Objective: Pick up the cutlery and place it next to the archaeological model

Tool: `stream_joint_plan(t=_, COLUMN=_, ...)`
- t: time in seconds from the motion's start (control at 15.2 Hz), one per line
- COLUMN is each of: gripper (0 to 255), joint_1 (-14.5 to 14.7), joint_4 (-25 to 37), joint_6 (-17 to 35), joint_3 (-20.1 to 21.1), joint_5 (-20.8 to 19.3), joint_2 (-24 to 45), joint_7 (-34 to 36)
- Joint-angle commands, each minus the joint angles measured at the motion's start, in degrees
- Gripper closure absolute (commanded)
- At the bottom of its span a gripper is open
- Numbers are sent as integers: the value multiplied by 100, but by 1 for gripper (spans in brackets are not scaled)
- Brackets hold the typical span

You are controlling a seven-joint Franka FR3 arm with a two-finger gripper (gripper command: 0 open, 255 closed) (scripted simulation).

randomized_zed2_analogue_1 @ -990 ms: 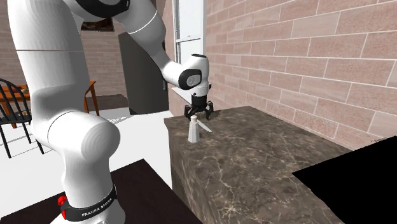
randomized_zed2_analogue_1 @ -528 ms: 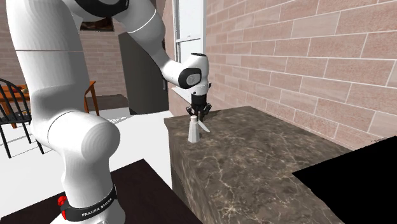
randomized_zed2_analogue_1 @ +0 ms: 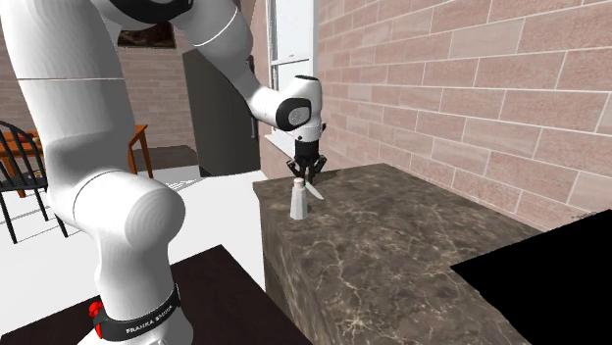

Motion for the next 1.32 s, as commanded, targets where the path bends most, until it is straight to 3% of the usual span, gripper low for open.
stream_joint_plan(t=0.0, gripper=255, joint_1=-7, joint_4=60, joint_6=-156, joint_3=-3, joint_5=-75, joint_2=-101, joint_7=67)
stream_joint_plan(t=1.25, gripper=255, joint_1=-62, joint_4=833, joint_6=-1602, joint_3=31, joint_5=-500, joint_2=-817, joint_7=504)
